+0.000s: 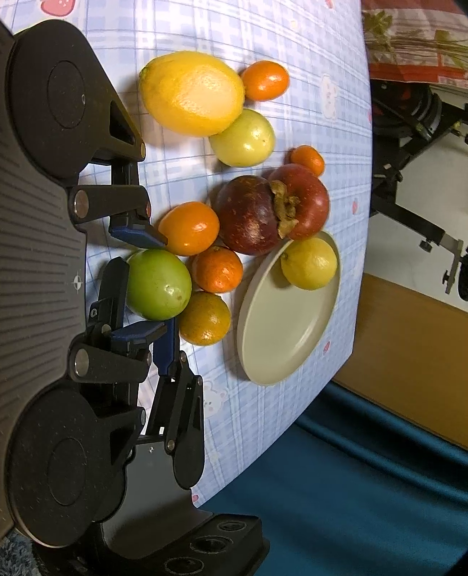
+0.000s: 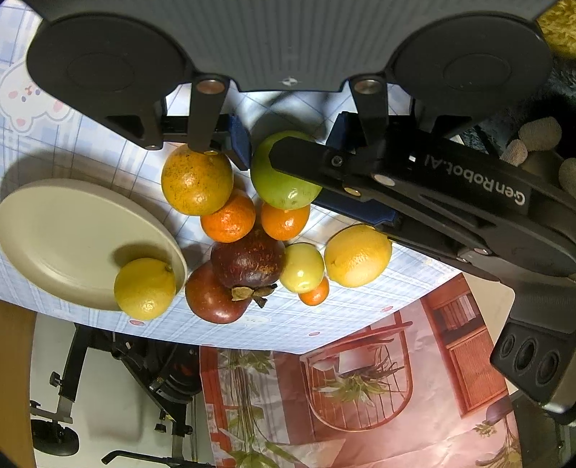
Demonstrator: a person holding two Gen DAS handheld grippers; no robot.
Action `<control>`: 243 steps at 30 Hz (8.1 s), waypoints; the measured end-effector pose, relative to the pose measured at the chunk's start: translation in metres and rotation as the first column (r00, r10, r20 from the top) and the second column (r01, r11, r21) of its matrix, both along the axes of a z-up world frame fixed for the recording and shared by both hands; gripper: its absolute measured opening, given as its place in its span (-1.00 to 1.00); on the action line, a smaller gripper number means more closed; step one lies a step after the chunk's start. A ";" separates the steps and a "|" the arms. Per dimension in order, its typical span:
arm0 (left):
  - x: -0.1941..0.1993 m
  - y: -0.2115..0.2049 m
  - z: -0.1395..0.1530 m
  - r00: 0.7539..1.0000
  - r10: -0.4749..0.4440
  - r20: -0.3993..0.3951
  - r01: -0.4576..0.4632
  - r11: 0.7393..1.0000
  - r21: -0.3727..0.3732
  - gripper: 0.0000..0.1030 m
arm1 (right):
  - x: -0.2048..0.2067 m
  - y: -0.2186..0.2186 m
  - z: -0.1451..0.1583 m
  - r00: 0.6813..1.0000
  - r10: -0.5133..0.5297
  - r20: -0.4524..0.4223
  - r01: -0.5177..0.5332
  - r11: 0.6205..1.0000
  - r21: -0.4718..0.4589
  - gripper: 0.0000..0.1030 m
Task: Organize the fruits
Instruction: 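Close the left gripper on the green lime and lift it, then carry the lime with the left gripper onto the plate beside the lemon, then open the left gripper to release the lime and pull back, then move the left gripper to the large yellow lemon and close on it, then lift the lemon with the left gripper and lower it onto the plate, then open the left gripper to release the lemon beside the other lemon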
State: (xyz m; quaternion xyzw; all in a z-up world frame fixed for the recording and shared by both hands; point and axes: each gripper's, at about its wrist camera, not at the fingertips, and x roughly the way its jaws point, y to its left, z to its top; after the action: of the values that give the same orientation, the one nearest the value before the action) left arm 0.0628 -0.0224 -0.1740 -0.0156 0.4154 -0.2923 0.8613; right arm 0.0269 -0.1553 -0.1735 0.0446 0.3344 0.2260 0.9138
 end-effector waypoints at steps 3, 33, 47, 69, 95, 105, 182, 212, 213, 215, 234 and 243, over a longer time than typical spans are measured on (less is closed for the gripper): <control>-0.003 -0.005 0.017 0.997 -0.025 0.071 0.025 1.000 0.002 -0.10 | -0.005 -0.004 0.010 0.999 -0.017 0.039 0.017 1.000 0.003 -0.07; 0.107 -0.070 0.014 0.997 -0.041 0.059 0.036 0.996 0.077 -0.09 | 0.076 -0.068 0.016 0.975 -0.222 0.000 0.222 0.972 0.073 -0.07; 0.100 -0.068 0.018 0.996 -0.017 0.085 0.009 0.995 0.100 -0.09 | 0.083 -0.064 0.013 0.965 -0.261 -0.035 0.263 0.962 0.070 -0.07; 0.054 -0.054 0.037 0.972 0.085 0.220 -0.108 0.989 0.097 -0.05 | 0.036 -0.051 0.030 0.942 -0.306 0.141 0.307 0.952 0.017 0.05; 0.012 0.063 0.067 0.923 0.266 0.278 -0.298 0.951 0.078 -0.02 | 0.011 -0.030 0.048 0.959 -0.230 0.164 0.228 0.973 0.034 0.05; 0.021 0.097 0.060 0.909 0.358 0.215 -0.361 0.932 -0.028 0.20 | 0.039 0.023 0.050 0.986 -0.047 0.157 0.055 0.997 -0.047 0.05; 0.056 -0.034 0.073 0.956 -0.049 0.291 0.027 0.997 0.078 0.17 | 0.042 -0.016 0.070 0.958 -0.167 0.233 0.144 0.983 0.114 0.30; 0.197 -0.130 0.010 0.982 -0.122 0.144 0.101 0.984 0.147 0.19 | 0.144 -0.130 0.022 0.951 -0.305 0.056 0.299 0.950 0.088 0.29; 0.199 -0.129 0.010 0.984 -0.116 0.139 0.095 0.985 0.145 0.19 | 0.145 -0.131 0.020 0.951 -0.304 0.050 0.298 0.950 0.096 0.29; 0.201 -0.128 0.009 0.985 -0.108 0.132 0.089 0.985 0.145 0.19 | 0.149 -0.136 0.017 0.950 -0.310 0.032 0.304 0.944 0.129 0.29; 0.213 -0.127 0.000 0.993 -0.085 0.081 0.072 0.987 0.146 0.17 | 0.160 -0.142 0.010 0.938 -0.343 -0.055 0.347 0.923 0.165 0.30; 0.198 -0.122 0.015 0.990 -0.078 0.121 0.057 0.985 0.165 0.20 | 0.157 -0.135 0.018 0.930 -0.362 -0.063 0.367 0.921 0.133 0.31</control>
State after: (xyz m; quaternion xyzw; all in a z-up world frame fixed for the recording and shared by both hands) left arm 0.2612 -0.1440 -0.1592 0.0868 0.3822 -0.2871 0.8741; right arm 0.1836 -0.2902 -0.1557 0.1753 0.3201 0.0745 0.9280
